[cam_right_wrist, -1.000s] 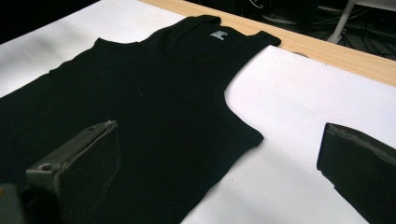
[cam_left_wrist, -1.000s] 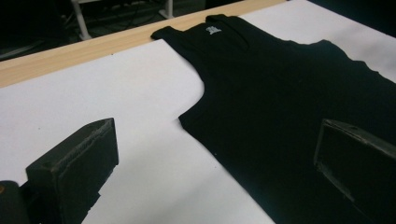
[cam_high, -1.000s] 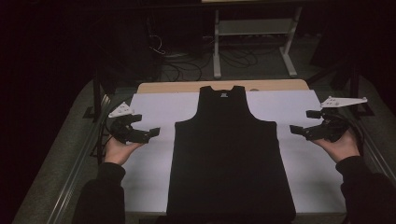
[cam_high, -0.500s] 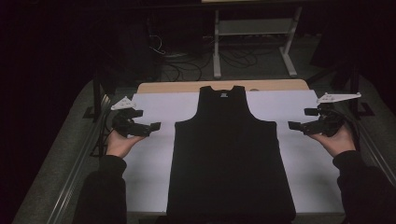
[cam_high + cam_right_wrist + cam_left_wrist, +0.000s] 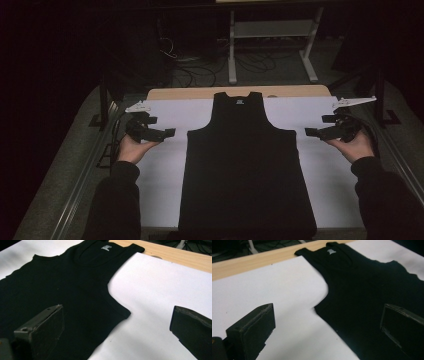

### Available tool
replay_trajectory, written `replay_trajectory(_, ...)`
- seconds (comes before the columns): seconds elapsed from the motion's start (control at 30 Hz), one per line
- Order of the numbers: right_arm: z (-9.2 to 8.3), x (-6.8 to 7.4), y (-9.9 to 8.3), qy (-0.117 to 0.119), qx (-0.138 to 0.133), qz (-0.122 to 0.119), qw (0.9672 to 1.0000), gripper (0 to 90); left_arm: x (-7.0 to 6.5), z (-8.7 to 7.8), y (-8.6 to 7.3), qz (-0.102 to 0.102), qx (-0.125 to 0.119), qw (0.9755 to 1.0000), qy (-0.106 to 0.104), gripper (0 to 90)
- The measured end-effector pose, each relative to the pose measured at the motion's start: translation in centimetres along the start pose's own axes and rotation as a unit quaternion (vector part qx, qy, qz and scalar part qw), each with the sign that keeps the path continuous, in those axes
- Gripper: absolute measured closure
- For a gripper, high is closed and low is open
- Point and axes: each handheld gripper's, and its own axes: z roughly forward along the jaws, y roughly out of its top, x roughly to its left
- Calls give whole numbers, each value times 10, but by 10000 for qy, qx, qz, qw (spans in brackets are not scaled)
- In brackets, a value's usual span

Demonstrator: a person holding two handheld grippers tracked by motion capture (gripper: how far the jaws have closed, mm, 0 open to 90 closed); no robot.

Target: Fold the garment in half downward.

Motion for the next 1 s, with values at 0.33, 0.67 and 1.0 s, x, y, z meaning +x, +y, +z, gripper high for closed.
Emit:
replay_trajectory(0.33,13,-8,2,5,161,79,9998,0,10,13,2,-45,139,9999,-36,0)
replay_trajectory(0.67,23,-20,1,-20,225,215,9995,0,9,27,13,70,230,9997,-57,0)
replay_trajectory(1.0,36,-28,-3,0,330,341,9989,0,9,47,7,7,423,9990,-149,0)
